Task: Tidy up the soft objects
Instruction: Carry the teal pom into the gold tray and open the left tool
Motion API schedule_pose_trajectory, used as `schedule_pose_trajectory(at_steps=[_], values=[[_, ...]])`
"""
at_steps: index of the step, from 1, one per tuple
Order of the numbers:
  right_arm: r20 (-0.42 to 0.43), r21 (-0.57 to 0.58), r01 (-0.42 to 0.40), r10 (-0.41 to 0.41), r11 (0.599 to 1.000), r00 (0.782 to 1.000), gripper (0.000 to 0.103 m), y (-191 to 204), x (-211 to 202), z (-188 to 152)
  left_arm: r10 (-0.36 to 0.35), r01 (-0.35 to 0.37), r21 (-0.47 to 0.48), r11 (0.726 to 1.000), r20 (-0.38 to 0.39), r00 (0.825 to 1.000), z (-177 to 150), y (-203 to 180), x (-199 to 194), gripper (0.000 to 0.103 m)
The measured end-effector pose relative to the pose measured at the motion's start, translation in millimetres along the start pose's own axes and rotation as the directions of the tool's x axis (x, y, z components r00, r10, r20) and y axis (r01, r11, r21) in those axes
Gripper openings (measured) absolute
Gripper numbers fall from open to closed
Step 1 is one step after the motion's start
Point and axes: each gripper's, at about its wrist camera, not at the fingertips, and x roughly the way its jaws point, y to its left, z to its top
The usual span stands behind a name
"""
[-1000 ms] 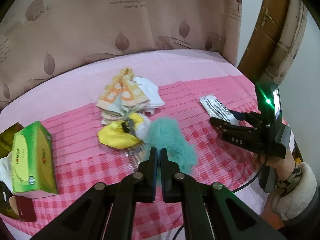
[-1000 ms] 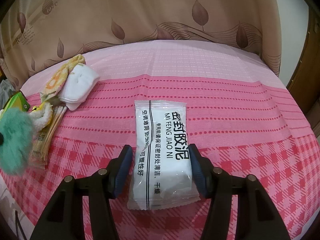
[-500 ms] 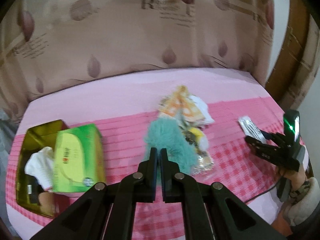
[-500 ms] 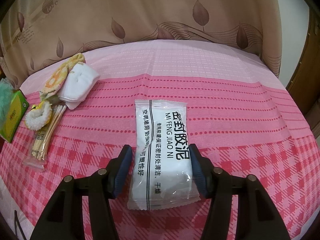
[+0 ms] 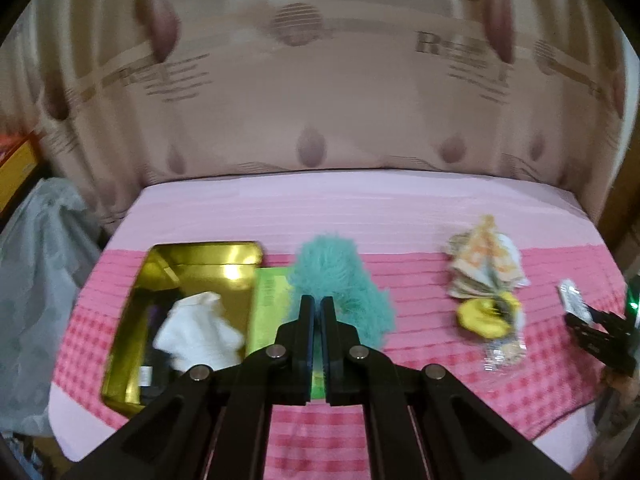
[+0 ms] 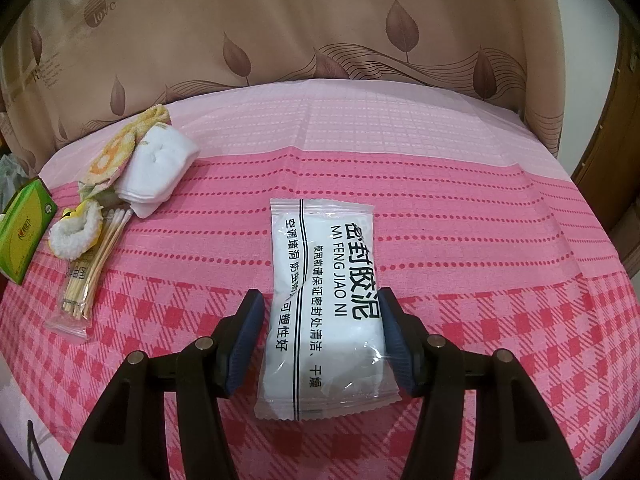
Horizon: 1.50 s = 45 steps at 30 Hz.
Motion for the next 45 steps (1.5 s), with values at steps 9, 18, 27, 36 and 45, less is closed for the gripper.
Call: schedule_pose_trajectory(at_steps=[9, 18, 27, 36, 45], values=[[-0.001, -0.004, 0.004, -0.004, 1.0, 1.0, 0.055, 0, 0, 0, 0.121, -0.124, -0.079, 0.989, -0.034, 0.992, -2, 65, 13, 0.003], [-0.002, -0.011, 0.01, -0.01, 1.0, 1.0, 0.055, -1, -1, 0, 0.199, -0.212, -0.136, 0.968, -0.102, 0.975, -3, 126, 41, 0.003], [-0.004, -0.016, 0.017, -0.017, 1.0, 1.0, 0.055, 0, 0, -1, 0.214, -0.237, -0.171, 0.956, -0.146, 0.966, 5, 158, 76, 0.002], [-0.004, -0.017, 0.018, -0.018, 1.0, 1.0, 0.055, -1, 0, -1, 0.214, -0.247, -0.187, 0.951, -0.18, 0.96, 7, 172, 99, 0.002], [-0.005, -0.018, 0.018, -0.018, 1.0, 1.0, 0.057, 0, 0, -1, 0.18, -0.22, -0.191, 0.956, -0.206, 0.962, -1, 172, 102, 0.015]])
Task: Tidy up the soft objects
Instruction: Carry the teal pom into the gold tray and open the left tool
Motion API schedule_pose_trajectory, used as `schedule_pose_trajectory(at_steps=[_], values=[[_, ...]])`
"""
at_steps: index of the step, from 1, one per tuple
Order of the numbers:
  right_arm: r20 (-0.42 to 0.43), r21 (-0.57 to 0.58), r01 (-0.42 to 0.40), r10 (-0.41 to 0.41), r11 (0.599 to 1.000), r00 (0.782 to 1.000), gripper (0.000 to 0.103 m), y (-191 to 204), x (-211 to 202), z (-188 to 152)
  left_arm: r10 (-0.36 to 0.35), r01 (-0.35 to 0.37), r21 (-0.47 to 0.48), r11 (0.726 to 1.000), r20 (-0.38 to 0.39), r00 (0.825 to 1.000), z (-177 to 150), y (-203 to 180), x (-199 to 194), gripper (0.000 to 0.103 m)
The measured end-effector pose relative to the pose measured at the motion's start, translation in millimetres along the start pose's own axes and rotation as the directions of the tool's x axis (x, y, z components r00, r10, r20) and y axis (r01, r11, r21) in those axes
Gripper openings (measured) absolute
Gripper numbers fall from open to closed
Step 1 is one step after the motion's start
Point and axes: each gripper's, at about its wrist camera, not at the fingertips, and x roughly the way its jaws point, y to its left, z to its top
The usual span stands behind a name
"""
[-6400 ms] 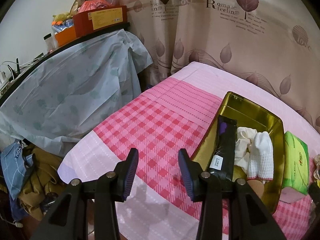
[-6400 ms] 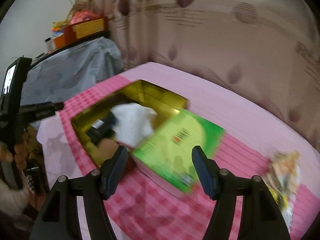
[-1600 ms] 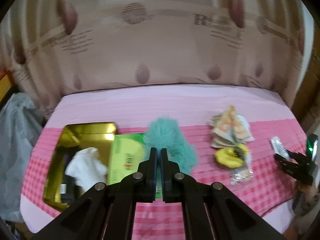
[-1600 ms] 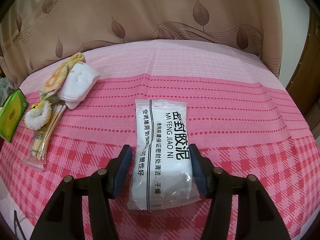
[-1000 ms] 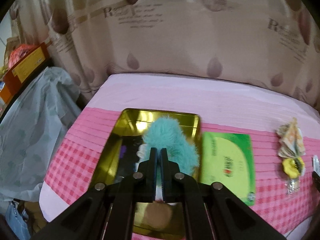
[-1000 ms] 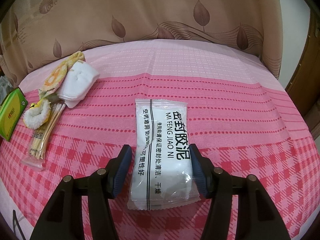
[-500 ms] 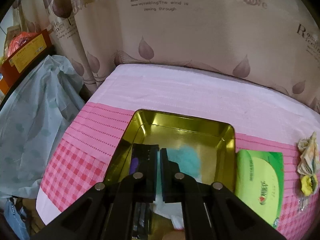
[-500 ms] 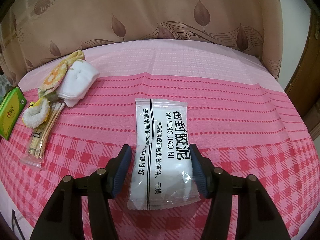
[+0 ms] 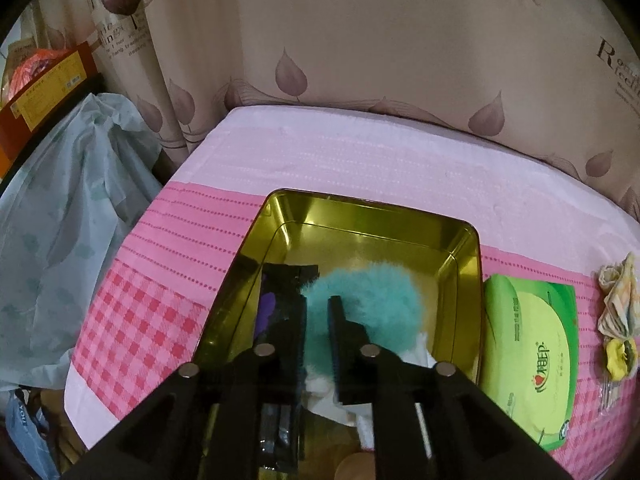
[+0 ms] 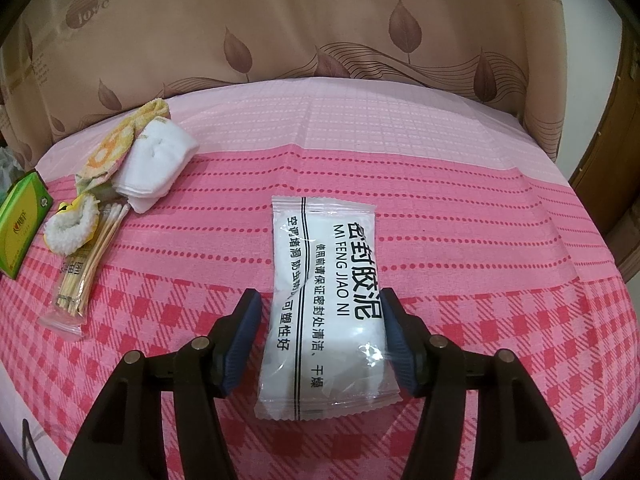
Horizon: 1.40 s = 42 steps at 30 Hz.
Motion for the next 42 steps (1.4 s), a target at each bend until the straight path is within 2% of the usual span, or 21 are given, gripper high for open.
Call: schedule_pose_trajectory(at_steps=[4, 8, 13, 16, 17, 25, 30, 35, 42], values=[[-0.003, -0.009, -0.002, 0.002, 1.0, 1.0, 0.06, 1, 0, 0, -0.005, 0.005, 0.011, 1.0, 0.014, 1.0, -2, -1, -9, 0.021], [-0.003, -0.014, 0.003, -0.003, 1.0, 1.0, 0.06, 2, 0, 0, -0.024, 0.024, 0.0, 1.0, 0.039, 0.999, -9, 0, -25, 0.021], [-0.004, -0.016, 0.006, -0.006, 1.0, 1.0, 0.06, 2, -1, 0, -0.011, 0.011, -0.012, 1.0, 0.065, 0.998, -30, 0, -47, 0.021], [-0.001, -0.019, 0.01, -0.01, 1.0, 1.0, 0.055, 3, -2, -1, -0.013, 0.014, -0.019, 1.0, 0.074, 0.997, -45, 3, -57, 0.021], [0.003, -0.025, 0.01, -0.01, 1.0, 1.0, 0.049, 3, -3, -2, -0.015, 0.017, -0.019, 1.0, 0.079, 0.997, -51, 4, -61, 0.021], [0.011, -0.017, 0.064, -0.064, 0.998, 0.998, 0.047, 13, -9, -1, -0.031, 0.037, -0.048, 0.998, 0.12, 0.992, -77, 18, -75, 0.021], [0.049, -0.007, 0.076, -0.075, 0.997, 0.996, 0.046, 25, -26, 5, -0.002, 0.013, -0.082, 0.997, 0.133, 0.991, -88, 30, -76, 0.021], [0.093, -0.042, 0.049, -0.045, 0.998, 0.995, 0.046, 49, -47, 24, -0.006, 0.024, -0.143, 0.989, 0.128, 0.992, -99, 50, -74, 0.021], [0.133, -0.15, -0.049, 0.069, 0.988, 0.989, 0.046, 124, -69, 48, -0.001, 0.03, -0.207, 0.978, 0.135, 0.991, -108, 70, -79, 0.021]])
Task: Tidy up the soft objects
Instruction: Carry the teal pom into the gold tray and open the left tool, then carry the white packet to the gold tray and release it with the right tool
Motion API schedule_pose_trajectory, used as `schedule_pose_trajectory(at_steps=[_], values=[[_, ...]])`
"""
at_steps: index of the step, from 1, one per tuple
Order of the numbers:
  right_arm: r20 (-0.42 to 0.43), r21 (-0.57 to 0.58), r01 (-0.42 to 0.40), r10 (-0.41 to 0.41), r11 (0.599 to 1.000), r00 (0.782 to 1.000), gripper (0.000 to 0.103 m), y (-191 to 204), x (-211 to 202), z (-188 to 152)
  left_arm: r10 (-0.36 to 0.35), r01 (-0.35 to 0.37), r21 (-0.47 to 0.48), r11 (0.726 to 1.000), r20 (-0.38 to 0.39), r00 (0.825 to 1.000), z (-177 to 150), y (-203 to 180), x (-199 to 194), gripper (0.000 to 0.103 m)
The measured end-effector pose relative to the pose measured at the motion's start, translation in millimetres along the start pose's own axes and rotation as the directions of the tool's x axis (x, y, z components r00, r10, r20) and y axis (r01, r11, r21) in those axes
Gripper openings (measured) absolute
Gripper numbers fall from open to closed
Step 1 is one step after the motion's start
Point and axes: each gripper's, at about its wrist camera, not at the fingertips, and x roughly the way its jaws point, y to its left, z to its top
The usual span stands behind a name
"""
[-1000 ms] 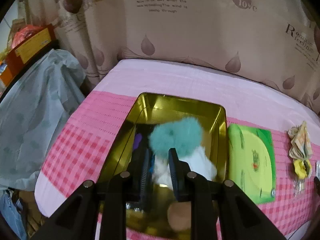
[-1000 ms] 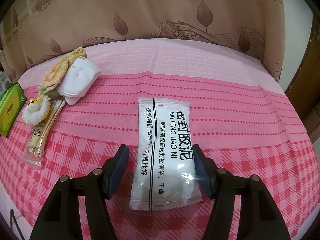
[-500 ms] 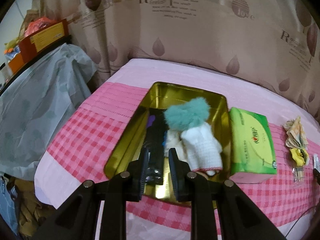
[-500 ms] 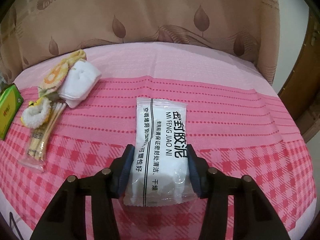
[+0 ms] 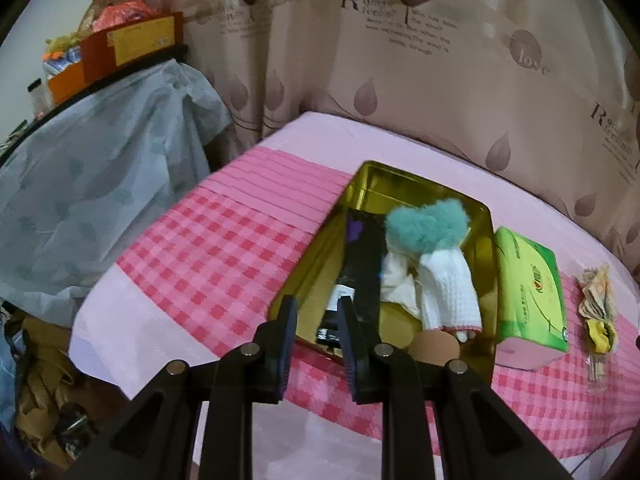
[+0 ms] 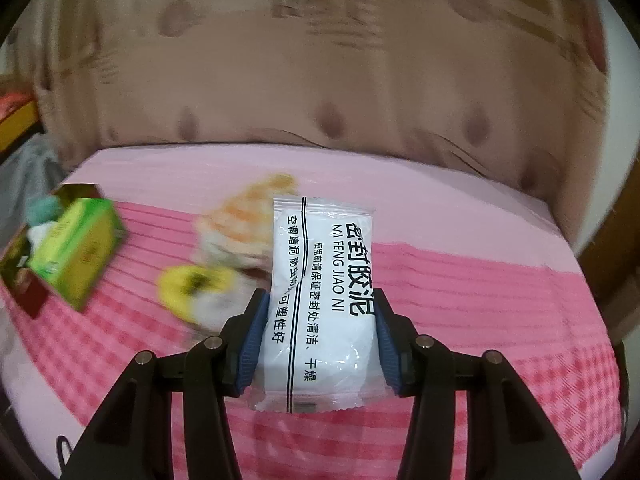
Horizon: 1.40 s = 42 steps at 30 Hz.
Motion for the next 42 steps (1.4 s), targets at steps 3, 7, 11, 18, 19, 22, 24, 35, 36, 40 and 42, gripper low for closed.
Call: schedule_pose_trajectory(at_steps=[3, 7, 11, 18, 19, 22, 24, 35, 36, 40, 42], values=[[0.01, -0.048, -0.054, 0.054, 0.997, 0.998, 0.046, 36, -5, 12, 0.022, -0.022, -0.004, 1.0, 0.019, 1.0, -1, 4, -7, 0.021], [0.011, -0.133, -0.141, 0.143, 0.981, 0.99, 0.046, 93, -10, 25, 0.028, -0.028, -0.023, 0.999, 0.03, 0.999, -3, 11, -11, 0.021], [0.006, -0.212, -0.209, 0.215, 0.955, 0.977, 0.046, 146, -14, 34, 0.047, -0.046, -0.03, 0.998, 0.036, 0.998, -2, 17, -9, 0.021], [-0.028, -0.319, -0.342, 0.352, 0.884, 0.936, 0.046, 238, -9, 42, 0.055, -0.053, -0.039, 0.998, 0.036, 0.998, -2, 21, -7, 0.021], [-0.034, -0.335, -0.356, 0.366, 0.873, 0.93, 0.046, 248, -8, 43, 0.058, -0.056, -0.041, 0.998, 0.036, 0.998, -2, 21, -7, 0.021], [-0.056, -0.377, -0.388, 0.398, 0.841, 0.916, 0.046, 279, -3, 44, 0.065, -0.063, -0.05, 0.997, 0.033, 0.997, -2, 25, -5, 0.022], [-0.073, -0.402, -0.407, 0.414, 0.82, 0.907, 0.046, 299, 3, 45, 0.069, -0.067, -0.059, 0.996, 0.031, 0.997, -1, 29, -4, 0.022], [-0.188, -0.459, -0.477, 0.443, 0.75, 0.877, 0.046, 369, 46, 40, 0.088, -0.085, -0.139, 0.987, 0.012, 0.996, 1, 49, 0, 0.027], [-0.188, -0.461, -0.469, 0.433, 0.753, 0.881, 0.046, 373, 51, 41, 0.086, -0.084, -0.138, 0.987, 0.011, 0.996, 1, 49, 0, 0.027], [-0.187, -0.445, -0.448, 0.409, 0.775, 0.893, 0.046, 378, 68, 49, 0.083, -0.081, -0.132, 0.988, 0.008, 0.997, 0, 48, 2, 0.027], [-0.187, -0.434, -0.44, 0.4, 0.786, 0.897, 0.046, 379, 76, 53, 0.084, -0.082, -0.132, 0.988, 0.004, 0.996, 0, 48, 4, 0.027]])
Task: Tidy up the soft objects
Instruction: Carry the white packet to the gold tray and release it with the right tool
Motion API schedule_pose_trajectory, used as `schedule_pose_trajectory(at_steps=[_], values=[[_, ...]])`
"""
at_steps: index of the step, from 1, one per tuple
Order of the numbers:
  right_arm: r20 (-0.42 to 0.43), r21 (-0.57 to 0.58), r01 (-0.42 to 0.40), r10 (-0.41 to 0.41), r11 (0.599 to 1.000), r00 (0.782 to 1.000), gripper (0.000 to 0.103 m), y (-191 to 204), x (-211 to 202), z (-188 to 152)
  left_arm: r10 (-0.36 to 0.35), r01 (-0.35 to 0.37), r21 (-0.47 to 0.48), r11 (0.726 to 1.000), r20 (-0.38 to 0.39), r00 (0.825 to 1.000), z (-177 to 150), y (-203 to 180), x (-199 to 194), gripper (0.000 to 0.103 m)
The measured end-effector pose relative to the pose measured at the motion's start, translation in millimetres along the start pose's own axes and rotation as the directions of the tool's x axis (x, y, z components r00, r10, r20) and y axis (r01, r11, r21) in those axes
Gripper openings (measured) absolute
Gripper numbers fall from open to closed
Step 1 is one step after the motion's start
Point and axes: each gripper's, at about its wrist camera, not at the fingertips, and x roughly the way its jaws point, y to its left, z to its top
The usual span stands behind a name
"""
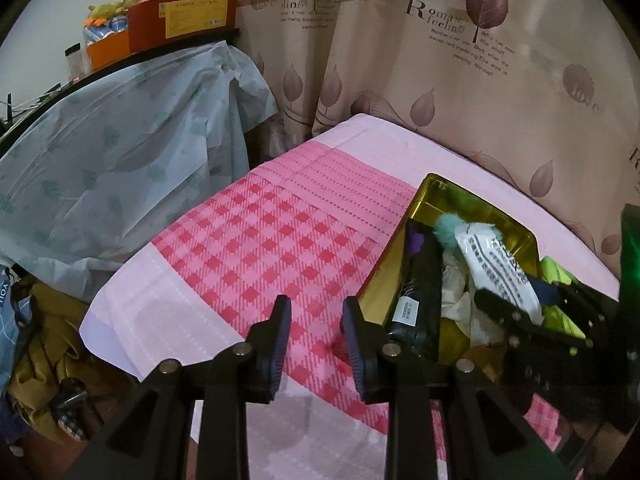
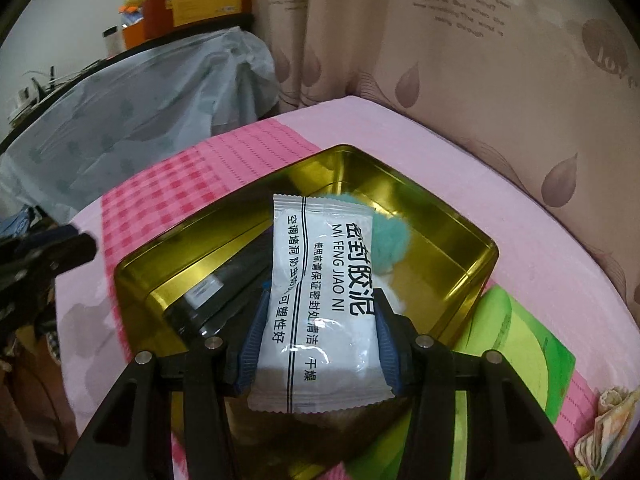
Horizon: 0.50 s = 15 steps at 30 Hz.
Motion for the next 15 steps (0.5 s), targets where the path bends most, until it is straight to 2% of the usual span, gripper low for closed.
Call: schedule_pose_trajectory(at_steps=[10, 13, 15], values=[[-0.001, 0.008, -0.007, 0.007, 1.0, 1.0, 0.049, 1, 8, 3, -0.004, 0.004, 0.001, 1.0, -0.015, 1.0, -2, -1, 6, 0.027], [0.014, 0.009, -0.009, 0.009, 1.0, 1.0, 0.054, 0, -3, 1, -0.006, 0.006, 0.004, 1.0, -0.01, 1.0, -3, -1, 5, 0.027], [0.04, 0.023, -0.009, 0.008, 1.0, 0.999, 0.063, -3, -18, -2, -0.006, 0.006, 0.007, 1.0, -0.008, 1.0, -3, -2, 4, 0.027]])
